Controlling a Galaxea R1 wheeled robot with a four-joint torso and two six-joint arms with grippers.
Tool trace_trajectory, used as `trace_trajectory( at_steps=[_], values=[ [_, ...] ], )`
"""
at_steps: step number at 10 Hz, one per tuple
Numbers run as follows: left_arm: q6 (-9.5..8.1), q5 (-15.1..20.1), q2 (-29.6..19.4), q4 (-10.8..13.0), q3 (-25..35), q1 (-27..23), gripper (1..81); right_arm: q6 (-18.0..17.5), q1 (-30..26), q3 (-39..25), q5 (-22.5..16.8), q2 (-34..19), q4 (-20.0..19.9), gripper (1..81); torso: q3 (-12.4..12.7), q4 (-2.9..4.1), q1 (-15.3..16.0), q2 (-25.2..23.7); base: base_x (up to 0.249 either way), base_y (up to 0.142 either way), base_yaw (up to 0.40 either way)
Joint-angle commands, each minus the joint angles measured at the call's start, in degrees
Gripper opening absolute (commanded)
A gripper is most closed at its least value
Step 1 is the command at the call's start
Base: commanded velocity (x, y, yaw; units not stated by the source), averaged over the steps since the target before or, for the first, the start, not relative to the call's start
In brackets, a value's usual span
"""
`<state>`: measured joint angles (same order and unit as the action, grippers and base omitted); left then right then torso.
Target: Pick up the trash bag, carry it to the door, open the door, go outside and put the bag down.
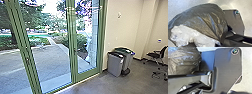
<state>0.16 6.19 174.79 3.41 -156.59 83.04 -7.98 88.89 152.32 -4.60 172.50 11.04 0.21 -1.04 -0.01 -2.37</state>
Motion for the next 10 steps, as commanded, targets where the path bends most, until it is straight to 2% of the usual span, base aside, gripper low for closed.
trace_trajectory(
  at_steps=[1,5,10],
  values=[
    [0.37,3.1,0.2,0.5,-0.1,-4.0,1.0,0.1,-3.1,0.0,-3.3,0.2,0.5,81.1,0.0,0.0,0.0,0.0,0.116,-0.074,0.0],
    [0.37,3.1,0.4,0.5,-0.1,-4.0,1.0,0.1,-3.0,0.1,-3.3,0.2,0.6,81.1,0.0,0.0,0.0,0.0,0.116,-0.069,0.0],
    [0.36,3.0,0.4,0.5,-0.1,-3.9,1.0,0.1,-3.0,0.2,-3.2,0.2,0.6,81.1,0.0,0.0,0.0,0.0,0.116,0.0,0.0]
  ],
)
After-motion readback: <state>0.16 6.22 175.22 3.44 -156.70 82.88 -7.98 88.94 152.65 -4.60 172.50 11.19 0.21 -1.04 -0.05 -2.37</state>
